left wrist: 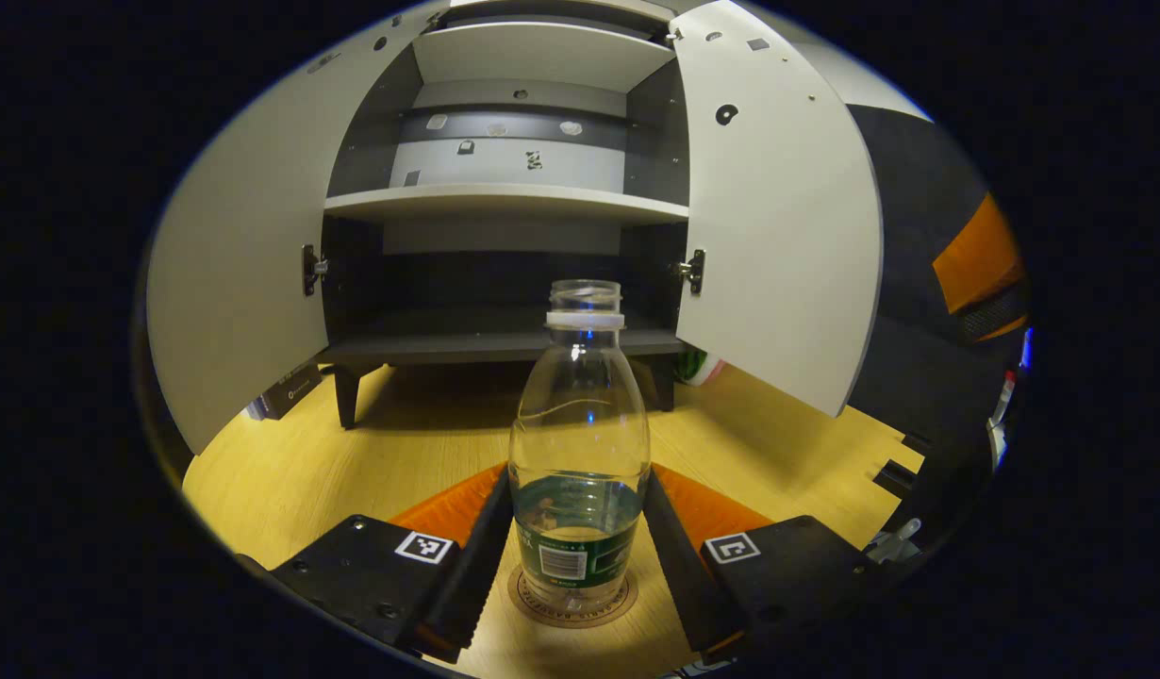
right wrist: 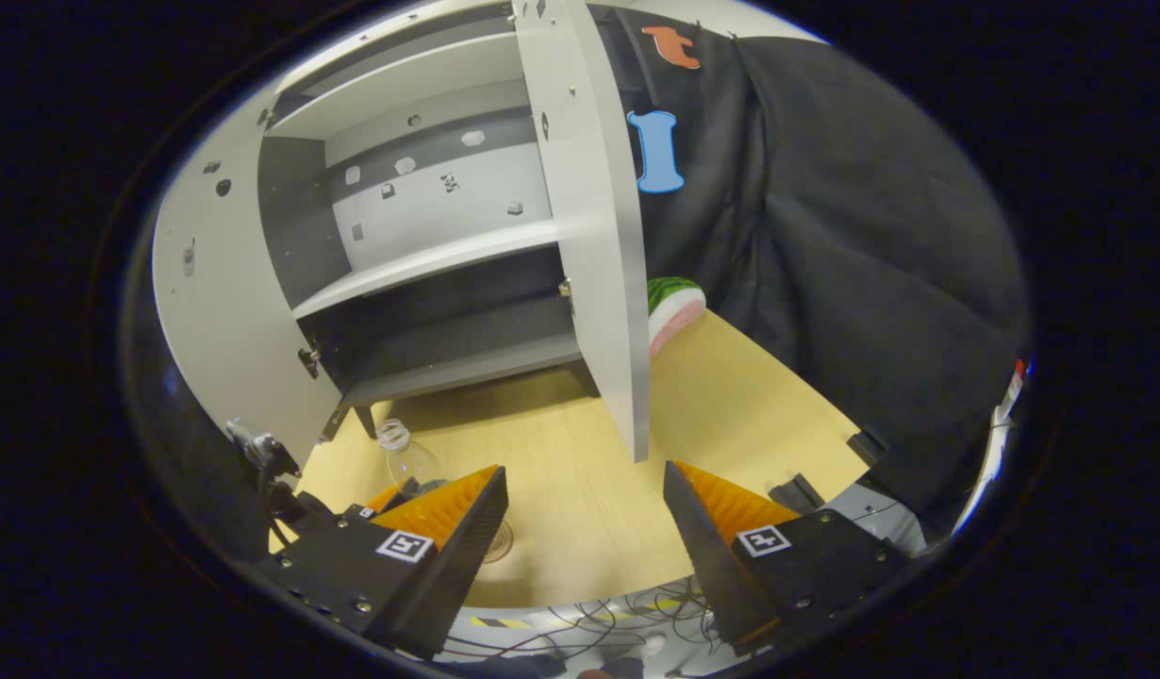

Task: Grasp the bottle in the cabinet with the left hand and place it on the coaster, then close the right door with the right hand and the left door with the left hand.

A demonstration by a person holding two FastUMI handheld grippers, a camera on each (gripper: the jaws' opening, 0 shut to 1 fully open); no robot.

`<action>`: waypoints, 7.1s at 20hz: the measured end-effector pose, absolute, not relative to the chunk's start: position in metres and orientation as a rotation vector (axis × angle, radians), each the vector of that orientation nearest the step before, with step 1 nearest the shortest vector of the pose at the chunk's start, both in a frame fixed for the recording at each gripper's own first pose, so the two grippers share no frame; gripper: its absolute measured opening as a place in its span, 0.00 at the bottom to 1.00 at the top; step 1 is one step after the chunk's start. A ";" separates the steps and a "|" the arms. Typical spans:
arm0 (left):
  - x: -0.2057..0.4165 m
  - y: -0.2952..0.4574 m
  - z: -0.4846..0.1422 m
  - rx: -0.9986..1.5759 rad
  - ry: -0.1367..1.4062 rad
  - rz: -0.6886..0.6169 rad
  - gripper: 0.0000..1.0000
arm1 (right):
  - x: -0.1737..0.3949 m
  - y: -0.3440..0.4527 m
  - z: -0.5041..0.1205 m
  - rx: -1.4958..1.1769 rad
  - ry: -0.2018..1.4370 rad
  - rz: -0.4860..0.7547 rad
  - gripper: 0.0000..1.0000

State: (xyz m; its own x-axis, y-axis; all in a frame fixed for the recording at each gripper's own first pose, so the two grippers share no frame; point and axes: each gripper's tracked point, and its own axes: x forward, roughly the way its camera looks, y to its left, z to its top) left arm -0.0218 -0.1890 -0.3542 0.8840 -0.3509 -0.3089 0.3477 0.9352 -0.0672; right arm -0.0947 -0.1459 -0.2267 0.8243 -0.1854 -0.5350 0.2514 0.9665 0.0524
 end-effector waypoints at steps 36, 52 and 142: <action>-0.024 -0.146 -0.129 -0.040 0.090 -0.252 0.89 | -0.041 -0.253 -0.029 0.086 0.182 -0.176 1.00; -0.038 -0.083 -0.135 -0.015 0.153 -0.059 0.89 | 0.015 -0.247 0.010 0.000 0.070 -0.029 0.98; 0.040 0.012 -0.007 -0.087 0.025 -0.265 0.93 | 0.075 -0.085 -0.072 0.044 0.153 -0.045 1.00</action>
